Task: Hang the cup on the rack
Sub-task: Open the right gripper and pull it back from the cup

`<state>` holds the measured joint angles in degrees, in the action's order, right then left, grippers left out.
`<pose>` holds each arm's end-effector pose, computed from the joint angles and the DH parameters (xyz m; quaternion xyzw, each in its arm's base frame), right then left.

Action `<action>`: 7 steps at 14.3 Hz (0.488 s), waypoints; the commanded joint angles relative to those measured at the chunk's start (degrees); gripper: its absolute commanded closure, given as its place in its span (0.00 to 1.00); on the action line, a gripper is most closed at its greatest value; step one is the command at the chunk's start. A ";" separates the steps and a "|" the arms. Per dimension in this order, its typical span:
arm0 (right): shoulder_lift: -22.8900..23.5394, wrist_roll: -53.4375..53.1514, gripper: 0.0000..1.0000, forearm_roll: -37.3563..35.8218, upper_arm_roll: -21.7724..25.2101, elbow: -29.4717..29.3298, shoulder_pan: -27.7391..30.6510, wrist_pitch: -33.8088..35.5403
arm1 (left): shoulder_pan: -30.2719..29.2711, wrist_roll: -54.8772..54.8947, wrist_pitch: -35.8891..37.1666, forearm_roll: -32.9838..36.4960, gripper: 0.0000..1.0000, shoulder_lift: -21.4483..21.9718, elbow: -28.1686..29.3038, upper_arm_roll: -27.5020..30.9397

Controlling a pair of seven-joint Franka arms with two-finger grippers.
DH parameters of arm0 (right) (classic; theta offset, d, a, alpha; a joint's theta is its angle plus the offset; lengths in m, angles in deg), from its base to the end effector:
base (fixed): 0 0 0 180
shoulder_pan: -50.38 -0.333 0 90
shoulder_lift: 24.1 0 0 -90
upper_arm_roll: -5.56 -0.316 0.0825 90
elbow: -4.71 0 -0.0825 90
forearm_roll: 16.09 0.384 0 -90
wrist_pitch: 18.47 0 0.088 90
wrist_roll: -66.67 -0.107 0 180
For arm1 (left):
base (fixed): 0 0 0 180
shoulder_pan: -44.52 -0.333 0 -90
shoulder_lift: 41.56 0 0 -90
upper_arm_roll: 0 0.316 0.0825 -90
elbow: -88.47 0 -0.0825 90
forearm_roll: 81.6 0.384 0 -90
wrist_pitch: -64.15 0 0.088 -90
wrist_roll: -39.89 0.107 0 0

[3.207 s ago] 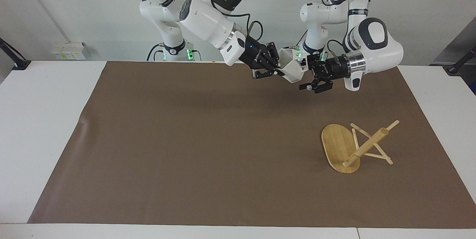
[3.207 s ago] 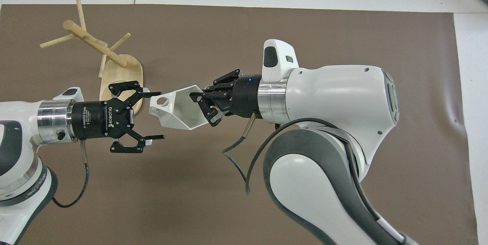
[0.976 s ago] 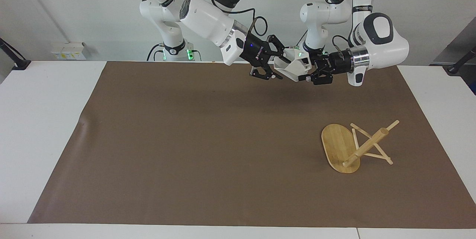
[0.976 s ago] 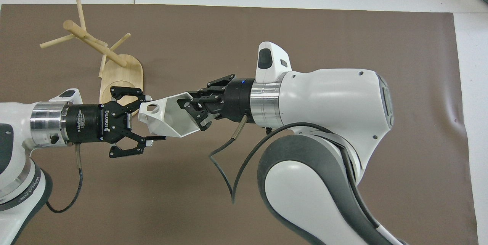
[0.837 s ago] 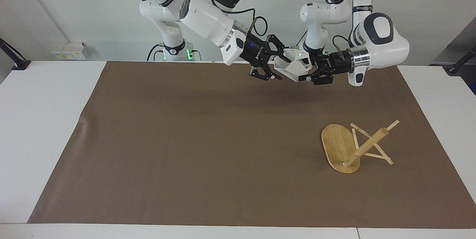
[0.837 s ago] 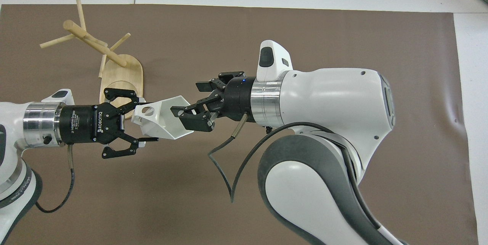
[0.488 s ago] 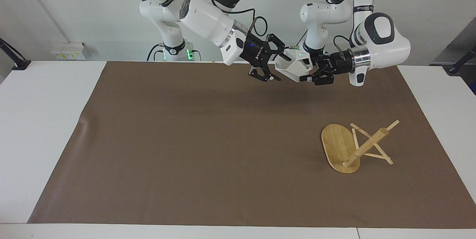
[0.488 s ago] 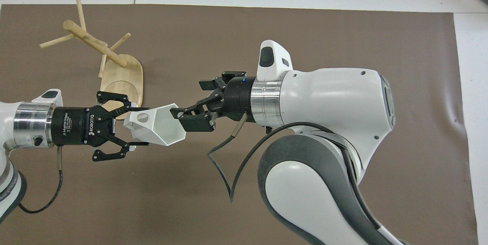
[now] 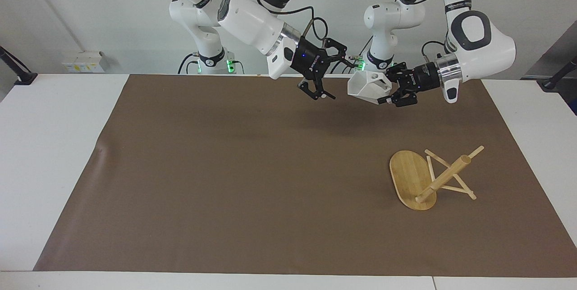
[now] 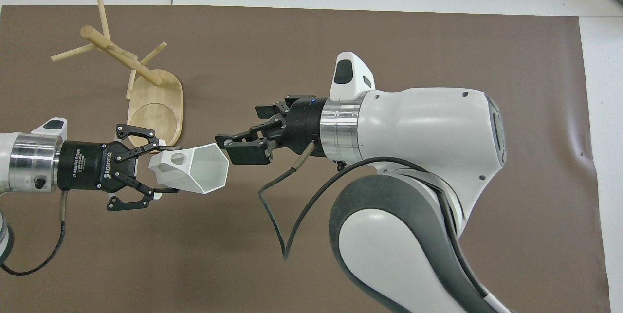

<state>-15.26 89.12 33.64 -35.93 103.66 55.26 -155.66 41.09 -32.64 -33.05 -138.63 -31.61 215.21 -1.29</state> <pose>0.5286 0.3654 0.5707 -0.8574 -0.2169 -0.1853 0.4284 0.4759 -0.0624 0.4671 0.6043 0.6370 -0.3841 0.2858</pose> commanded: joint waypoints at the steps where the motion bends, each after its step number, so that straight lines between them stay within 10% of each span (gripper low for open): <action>1: -0.39 -8.96 0.00 -2.96 -0.79 -0.16 0.74 -0.18 | -0.43 -6.03 -1.22 7.60 1.00 0.60 -1.57 -0.29; 7: -0.39 -29.37 0.00 -11.66 0.18 -1.22 0.92 3.32 | 2.80 -21.40 -21.15 11.59 1.00 -0.80 -1.23 -0.82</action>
<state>-15.31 65.85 25.03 -35.77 103.15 55.32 -155.05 41.46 -49.03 -48.49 -128.61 -31.90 214.04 -2.10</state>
